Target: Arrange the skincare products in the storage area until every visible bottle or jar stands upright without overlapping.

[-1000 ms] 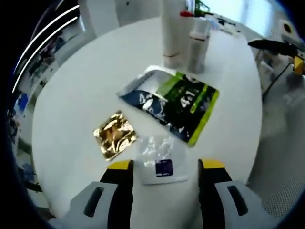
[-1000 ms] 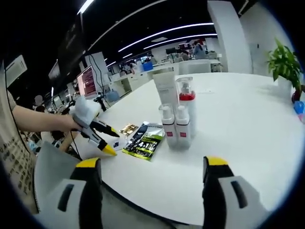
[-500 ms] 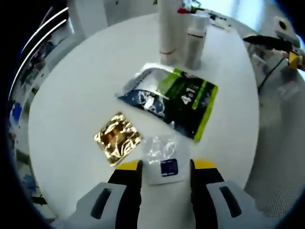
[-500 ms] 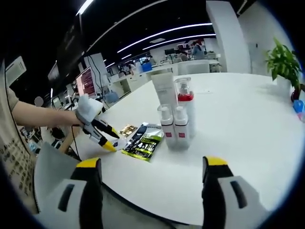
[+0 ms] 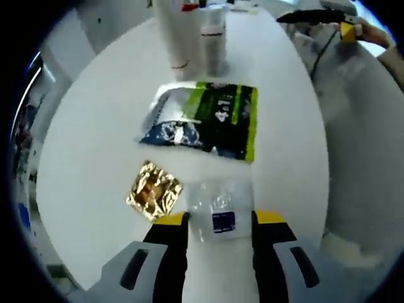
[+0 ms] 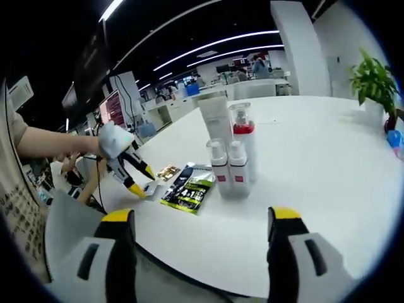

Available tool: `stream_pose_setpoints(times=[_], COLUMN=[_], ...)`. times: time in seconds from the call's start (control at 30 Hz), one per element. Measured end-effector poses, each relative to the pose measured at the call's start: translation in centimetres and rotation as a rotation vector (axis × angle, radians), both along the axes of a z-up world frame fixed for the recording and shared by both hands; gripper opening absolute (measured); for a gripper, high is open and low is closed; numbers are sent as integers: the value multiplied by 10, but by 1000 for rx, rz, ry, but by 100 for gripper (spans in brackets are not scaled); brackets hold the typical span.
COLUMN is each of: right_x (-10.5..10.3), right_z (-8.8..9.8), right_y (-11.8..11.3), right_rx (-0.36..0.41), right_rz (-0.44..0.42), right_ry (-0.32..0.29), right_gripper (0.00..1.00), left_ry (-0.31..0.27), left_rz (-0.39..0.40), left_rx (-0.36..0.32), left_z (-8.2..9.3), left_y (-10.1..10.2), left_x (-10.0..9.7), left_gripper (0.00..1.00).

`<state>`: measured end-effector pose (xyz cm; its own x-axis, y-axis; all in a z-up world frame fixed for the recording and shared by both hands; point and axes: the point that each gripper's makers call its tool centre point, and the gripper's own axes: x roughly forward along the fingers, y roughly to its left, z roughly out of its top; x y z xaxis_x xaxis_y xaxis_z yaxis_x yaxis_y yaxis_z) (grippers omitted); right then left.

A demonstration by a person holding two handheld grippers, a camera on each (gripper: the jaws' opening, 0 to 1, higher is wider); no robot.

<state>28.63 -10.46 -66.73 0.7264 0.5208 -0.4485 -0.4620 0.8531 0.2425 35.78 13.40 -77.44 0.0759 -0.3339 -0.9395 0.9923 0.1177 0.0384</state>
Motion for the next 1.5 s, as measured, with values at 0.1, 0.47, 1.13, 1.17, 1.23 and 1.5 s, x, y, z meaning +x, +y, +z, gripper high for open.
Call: stream_pose_setpoints(times=[0.1, 0.47, 1.13, 1.17, 1.23, 1.5], right_x=[0, 0, 2, 2, 2, 3], right_z=[0, -2, -5, -5, -5, -5], right_y=[0, -1, -5, -5, -5, -6], right_rx=[-2, 0, 8, 9, 8, 10], right_rz=[-1, -6, -26, -26, -26, -28], right_ry=[1, 12, 28, 28, 30, 29], right_gripper=[87, 87, 86, 86, 86, 86], left_ry=[4, 11, 31, 33, 32, 17], left_rz=[-99, -178, -199, -194, -196, -185], left_rx=[21, 50, 60, 58, 57, 57], left_z=[1, -5, -11, -11, -11, -10], left_y=[-2, -10, -19, -18, -18, -18], left_x=[-3, 5, 13, 14, 14, 17], left_gripper=[36, 36, 37, 37, 37, 41])
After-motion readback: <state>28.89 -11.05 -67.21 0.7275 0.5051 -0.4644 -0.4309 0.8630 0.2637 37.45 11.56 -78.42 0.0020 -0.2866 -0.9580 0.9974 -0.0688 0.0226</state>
